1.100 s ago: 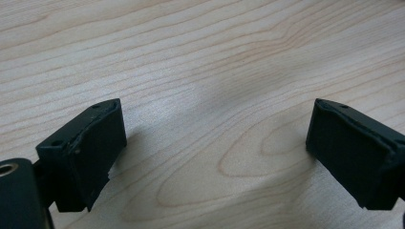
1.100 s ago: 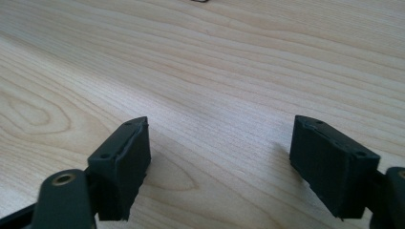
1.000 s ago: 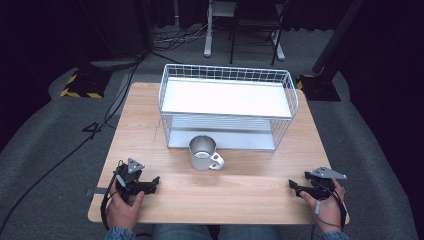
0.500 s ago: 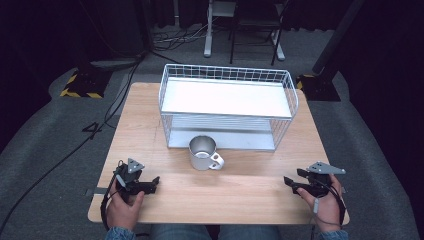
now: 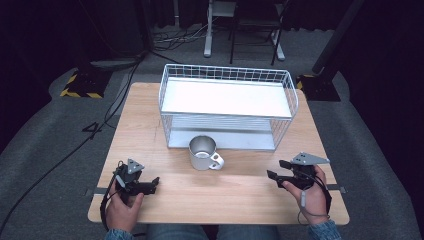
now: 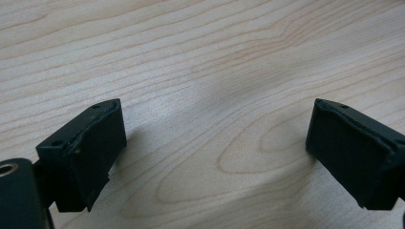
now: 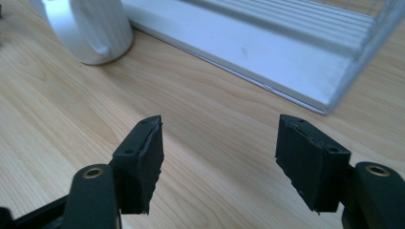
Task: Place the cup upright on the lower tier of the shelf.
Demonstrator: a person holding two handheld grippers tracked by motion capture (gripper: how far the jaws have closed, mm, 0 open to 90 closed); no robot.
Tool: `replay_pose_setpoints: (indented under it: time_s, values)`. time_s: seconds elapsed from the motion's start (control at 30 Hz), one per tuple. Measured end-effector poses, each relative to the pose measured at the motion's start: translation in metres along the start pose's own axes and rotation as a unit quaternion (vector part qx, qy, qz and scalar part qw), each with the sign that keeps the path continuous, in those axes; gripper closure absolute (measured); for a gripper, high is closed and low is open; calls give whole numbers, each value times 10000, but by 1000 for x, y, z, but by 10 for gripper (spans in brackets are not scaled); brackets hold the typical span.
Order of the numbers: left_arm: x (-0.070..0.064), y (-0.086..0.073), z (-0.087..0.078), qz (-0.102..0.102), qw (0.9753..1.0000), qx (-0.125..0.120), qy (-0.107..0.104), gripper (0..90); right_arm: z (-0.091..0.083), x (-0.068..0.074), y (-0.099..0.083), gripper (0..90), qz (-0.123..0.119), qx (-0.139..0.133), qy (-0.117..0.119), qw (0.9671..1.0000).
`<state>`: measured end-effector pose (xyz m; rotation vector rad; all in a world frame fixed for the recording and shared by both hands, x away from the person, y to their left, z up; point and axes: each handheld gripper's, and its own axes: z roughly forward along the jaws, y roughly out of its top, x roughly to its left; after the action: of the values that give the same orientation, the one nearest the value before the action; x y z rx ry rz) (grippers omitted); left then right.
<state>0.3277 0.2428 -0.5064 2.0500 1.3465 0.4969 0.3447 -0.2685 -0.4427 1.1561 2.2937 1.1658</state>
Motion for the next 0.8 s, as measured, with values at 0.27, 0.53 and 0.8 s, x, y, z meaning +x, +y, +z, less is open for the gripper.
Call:
replay_pose_setpoints:
  time_s: [0.27, 0.53, 0.8]
  values:
    - [0, 0, 0, -5, 10000, 1, 0, 67, 16, 19, 22, 340, -163, -40, 346, 9993]
    - [-1, 1, 2, 126, 9998, 84, -103, 4, 40, 43, 40, 330, -397, 71, 660, 9970]
    - [-1, 1, 2, 126, 9998, 94, -121, 2, 55, 60, 50, 315, -540, 63, 811, 9952]
